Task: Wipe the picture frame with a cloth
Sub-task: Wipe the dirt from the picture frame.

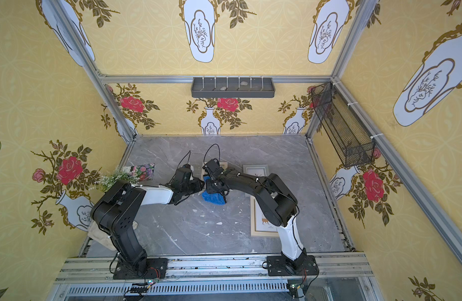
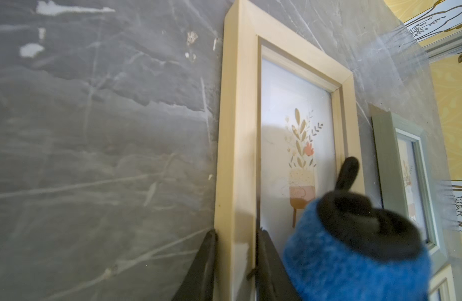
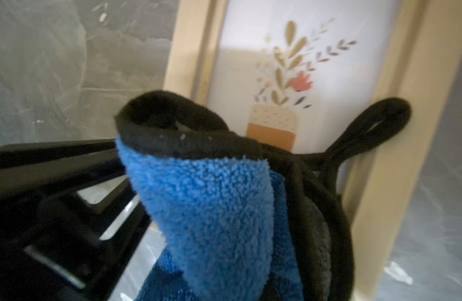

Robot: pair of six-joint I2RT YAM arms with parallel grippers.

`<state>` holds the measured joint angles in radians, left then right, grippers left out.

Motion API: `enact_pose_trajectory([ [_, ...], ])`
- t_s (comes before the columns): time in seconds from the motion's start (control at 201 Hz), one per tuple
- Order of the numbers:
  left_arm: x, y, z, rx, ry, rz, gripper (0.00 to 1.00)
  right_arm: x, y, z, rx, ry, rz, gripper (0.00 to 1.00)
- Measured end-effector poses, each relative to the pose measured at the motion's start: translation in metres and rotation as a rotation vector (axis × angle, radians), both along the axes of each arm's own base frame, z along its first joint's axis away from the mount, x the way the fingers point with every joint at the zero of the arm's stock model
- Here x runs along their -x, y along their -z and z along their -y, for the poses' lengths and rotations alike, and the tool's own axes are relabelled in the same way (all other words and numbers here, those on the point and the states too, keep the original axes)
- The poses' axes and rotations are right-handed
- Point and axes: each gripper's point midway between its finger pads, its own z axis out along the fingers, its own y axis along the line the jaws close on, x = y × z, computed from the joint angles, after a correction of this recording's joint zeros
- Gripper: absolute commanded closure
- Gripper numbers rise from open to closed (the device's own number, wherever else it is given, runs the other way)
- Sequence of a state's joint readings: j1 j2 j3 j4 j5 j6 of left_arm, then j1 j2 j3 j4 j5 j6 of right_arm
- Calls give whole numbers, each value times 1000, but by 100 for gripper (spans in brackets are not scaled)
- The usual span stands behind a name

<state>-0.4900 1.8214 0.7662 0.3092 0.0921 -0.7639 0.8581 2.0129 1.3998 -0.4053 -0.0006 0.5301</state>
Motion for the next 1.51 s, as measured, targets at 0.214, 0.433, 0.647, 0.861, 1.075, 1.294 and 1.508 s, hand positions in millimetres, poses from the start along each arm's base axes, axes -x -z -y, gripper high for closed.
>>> enact_pose_trajectory([
  [0.214, 1, 0, -1, 0, -4, -1, 82, -8, -1, 28, 31, 53, -11, 90],
  [0.433, 1, 0, -1, 0, -4, -1, 82, -2, 0, -26, -3, -34, 16, 91],
  [0.647, 1, 0, -1, 0, -3, 0, 82, -13, 3, 12, 1, 30, -14, 91],
  [0.861, 1, 0, -1, 2, -4, 0, 82, -24, 7, 8, 6, 39, -5, 91],
  [1.075, 2, -1, -3, -3, -10, 5, 82, -36, 7, -18, -14, -1, 15, 91],
  [1.294, 2, 0, -4, -5, -11, 4, 82, -84, 6, 8, -56, 67, 38, 91],
  [1.508, 3, 0, -4, -3, -13, 3, 82, -55, 10, -18, -47, -12, 37, 90],
])
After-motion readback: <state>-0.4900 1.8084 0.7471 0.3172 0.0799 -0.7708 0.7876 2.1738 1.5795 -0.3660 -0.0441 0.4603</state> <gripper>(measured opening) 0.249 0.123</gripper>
